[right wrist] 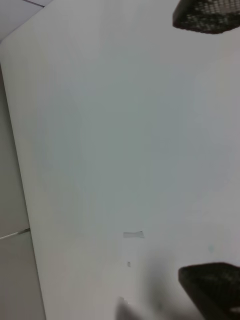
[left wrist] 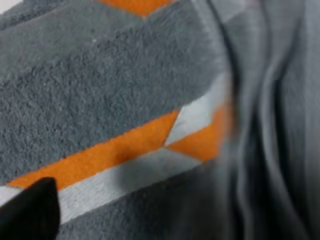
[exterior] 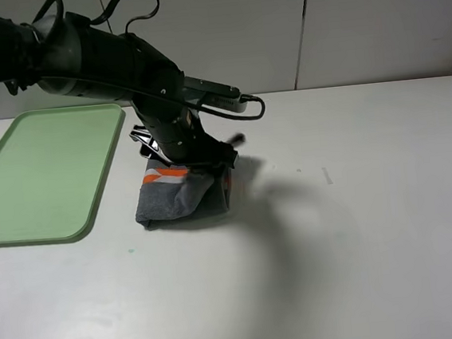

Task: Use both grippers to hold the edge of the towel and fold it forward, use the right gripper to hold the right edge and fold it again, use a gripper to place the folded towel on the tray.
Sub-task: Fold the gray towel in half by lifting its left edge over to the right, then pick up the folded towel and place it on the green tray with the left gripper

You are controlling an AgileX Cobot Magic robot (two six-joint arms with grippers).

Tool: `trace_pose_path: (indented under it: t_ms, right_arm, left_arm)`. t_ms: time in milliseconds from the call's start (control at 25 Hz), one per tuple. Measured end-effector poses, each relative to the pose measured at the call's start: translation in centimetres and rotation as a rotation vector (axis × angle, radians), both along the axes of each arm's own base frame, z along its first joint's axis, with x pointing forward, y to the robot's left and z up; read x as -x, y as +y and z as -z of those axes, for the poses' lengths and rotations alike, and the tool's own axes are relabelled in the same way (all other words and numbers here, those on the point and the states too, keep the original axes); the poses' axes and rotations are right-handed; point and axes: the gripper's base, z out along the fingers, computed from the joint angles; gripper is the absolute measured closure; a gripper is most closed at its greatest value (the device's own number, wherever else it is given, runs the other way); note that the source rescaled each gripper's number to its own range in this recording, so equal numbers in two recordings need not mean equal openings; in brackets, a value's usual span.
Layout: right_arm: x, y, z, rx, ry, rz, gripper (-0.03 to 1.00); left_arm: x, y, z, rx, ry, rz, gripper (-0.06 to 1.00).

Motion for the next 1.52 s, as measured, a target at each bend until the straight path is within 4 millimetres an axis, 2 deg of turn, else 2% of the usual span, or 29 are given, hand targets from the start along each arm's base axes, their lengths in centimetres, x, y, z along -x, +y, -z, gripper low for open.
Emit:
trace_pose_path:
  t_ms: [120, 320, 600, 840, 1000, 1520]
  right_arm:
    - [0.0, 0.0, 0.0, 0.0, 0.0, 0.0, -0.03]
    - [0.0, 0.0, 0.0, 0.0, 0.0, 0.0, -0.03]
    - [0.0, 0.0, 0.0, 0.0, -0.001, 0.0, -0.03]
    - [0.0, 0.0, 0.0, 0.0, -0.001, 0.0, -0.03]
    - [0.0, 0.0, 0.0, 0.0, -0.001, 0.0, -0.03]
    - [0.0, 0.0, 0.0, 0.0, 0.0, 0.0, -0.03]
  left_arm:
    - [0.0, 0.0, 0.0, -0.006, 0.002, 0.003, -0.04]
    - [0.1, 0.1, -0.3, -0.003, -0.004, 0.006, -0.06]
    - [0.6, 0.5, -4.6, 0.052, -0.075, 0.002, -0.06]
    - [1.1, 1.7, -5.8, 0.008, -0.04, -0.038, -0.06]
    - [0.8, 2.7, -5.3, -0.002, -0.013, -0.073, -0.06]
    - [0.9, 6.9, -0.7, 0.057, 0.011, -0.164, -0.06]
